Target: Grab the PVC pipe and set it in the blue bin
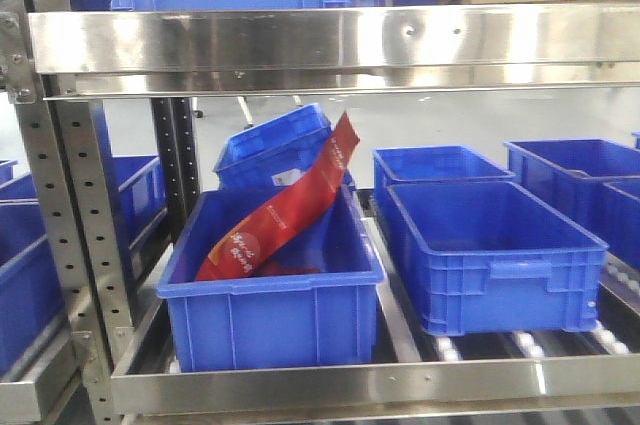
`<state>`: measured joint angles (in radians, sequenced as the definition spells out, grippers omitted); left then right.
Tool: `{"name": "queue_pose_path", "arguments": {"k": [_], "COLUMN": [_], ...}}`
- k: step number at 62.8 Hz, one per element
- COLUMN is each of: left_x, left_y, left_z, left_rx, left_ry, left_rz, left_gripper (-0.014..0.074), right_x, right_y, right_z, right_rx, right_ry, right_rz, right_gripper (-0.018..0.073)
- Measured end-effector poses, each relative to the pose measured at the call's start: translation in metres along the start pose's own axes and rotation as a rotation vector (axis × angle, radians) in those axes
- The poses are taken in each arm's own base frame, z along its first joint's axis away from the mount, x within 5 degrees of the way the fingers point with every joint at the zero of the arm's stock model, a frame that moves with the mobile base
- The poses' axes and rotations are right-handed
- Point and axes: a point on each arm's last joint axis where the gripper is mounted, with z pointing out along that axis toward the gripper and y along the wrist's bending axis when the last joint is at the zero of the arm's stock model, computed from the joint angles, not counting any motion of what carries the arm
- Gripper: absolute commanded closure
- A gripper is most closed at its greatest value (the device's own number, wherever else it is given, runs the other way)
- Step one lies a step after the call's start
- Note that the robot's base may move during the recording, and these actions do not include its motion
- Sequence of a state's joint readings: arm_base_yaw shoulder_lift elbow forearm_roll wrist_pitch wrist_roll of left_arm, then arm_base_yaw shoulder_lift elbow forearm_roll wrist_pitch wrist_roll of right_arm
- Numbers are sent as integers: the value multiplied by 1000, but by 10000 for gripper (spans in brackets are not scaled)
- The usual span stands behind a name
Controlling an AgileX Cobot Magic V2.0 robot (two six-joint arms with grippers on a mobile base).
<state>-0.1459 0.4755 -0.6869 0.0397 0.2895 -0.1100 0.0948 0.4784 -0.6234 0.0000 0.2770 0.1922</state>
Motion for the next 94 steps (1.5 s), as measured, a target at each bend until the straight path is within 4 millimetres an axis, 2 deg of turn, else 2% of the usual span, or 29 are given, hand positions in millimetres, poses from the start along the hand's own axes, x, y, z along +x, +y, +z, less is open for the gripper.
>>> {"name": "queue_pose_path", "arguments": {"k": [94], "left_x": [0], "left_y": [0], "left_z": [0], "left_rx": [0], "left_ry": [0], "left_rz": [0], "left_gripper": [707], "right_x": [0], "right_y": [0], "right_z": [0], "right_rx": [0], "right_ry": [0], "right_rz": [0], "right_gripper": [727]}}
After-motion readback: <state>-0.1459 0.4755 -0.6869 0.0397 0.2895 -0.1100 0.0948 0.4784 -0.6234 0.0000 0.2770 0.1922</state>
